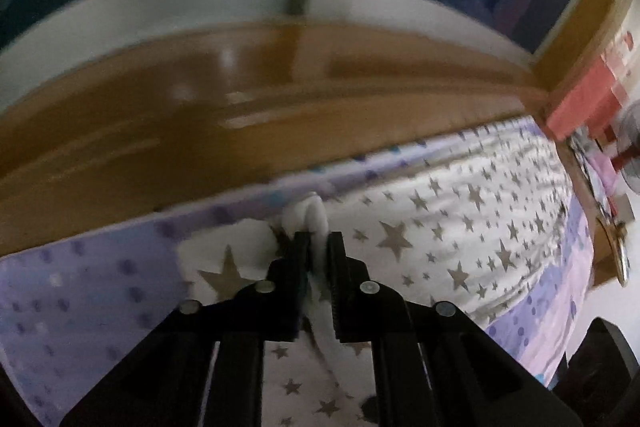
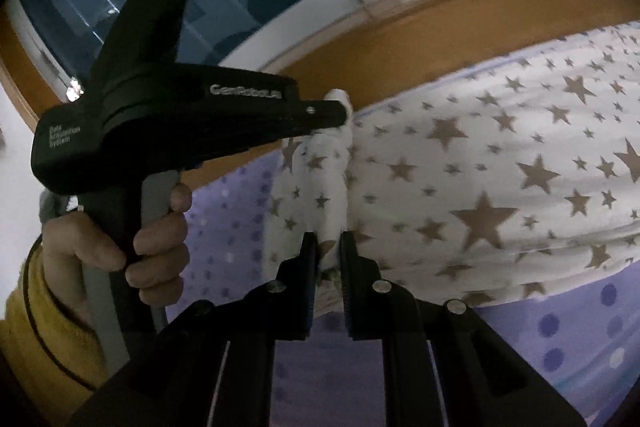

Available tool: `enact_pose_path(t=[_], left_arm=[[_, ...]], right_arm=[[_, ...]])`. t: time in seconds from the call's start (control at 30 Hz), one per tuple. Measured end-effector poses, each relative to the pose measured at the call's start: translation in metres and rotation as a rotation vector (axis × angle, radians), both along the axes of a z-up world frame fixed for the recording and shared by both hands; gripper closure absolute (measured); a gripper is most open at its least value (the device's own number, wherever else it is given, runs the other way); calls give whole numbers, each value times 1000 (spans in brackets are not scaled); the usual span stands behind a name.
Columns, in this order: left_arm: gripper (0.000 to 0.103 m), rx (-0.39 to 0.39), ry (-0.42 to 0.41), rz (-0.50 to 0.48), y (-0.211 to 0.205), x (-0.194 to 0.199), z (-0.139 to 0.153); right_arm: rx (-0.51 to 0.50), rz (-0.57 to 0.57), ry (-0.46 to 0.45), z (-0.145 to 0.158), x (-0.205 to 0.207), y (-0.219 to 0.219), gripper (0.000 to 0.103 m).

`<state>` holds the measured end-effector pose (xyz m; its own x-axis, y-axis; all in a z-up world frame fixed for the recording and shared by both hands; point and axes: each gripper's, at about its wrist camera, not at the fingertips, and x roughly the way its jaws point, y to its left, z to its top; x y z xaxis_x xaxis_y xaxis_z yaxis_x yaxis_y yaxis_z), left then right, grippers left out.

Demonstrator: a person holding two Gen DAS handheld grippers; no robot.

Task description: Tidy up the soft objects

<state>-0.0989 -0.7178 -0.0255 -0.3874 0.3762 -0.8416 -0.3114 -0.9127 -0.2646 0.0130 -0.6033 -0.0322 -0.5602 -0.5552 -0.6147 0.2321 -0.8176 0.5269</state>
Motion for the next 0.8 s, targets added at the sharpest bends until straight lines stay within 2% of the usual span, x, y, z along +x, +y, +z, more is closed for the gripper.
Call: enact_pose_path(t=[0.17,0.33,0.4,0.5,0.6,0.7,0.8], left_arm=[[92,-13,-20,-5,10,-2,-11],[90,-10,8,30,-6,6,8],[87,-7,26,32,-12,11,16],[81,5,40,15,-15,16,23],[81,-5,32,-41,-6,14,15],[81,-49,6,-85,8,8,-3],[81,-60,-25,-106,13,2,-23]], right_arm=[[34,-10,-26,-12,-7,11,92],[68,-19,-52,-23,-14,22,86],[83,-29,-49,-16,-11,28,86],[107,-17,4,-2,-7,24,86],[159,49,75,6,-10,2,83],[214,87,62,6,-12,-21,82],[257,111,22,-10,-18,-38,82]])
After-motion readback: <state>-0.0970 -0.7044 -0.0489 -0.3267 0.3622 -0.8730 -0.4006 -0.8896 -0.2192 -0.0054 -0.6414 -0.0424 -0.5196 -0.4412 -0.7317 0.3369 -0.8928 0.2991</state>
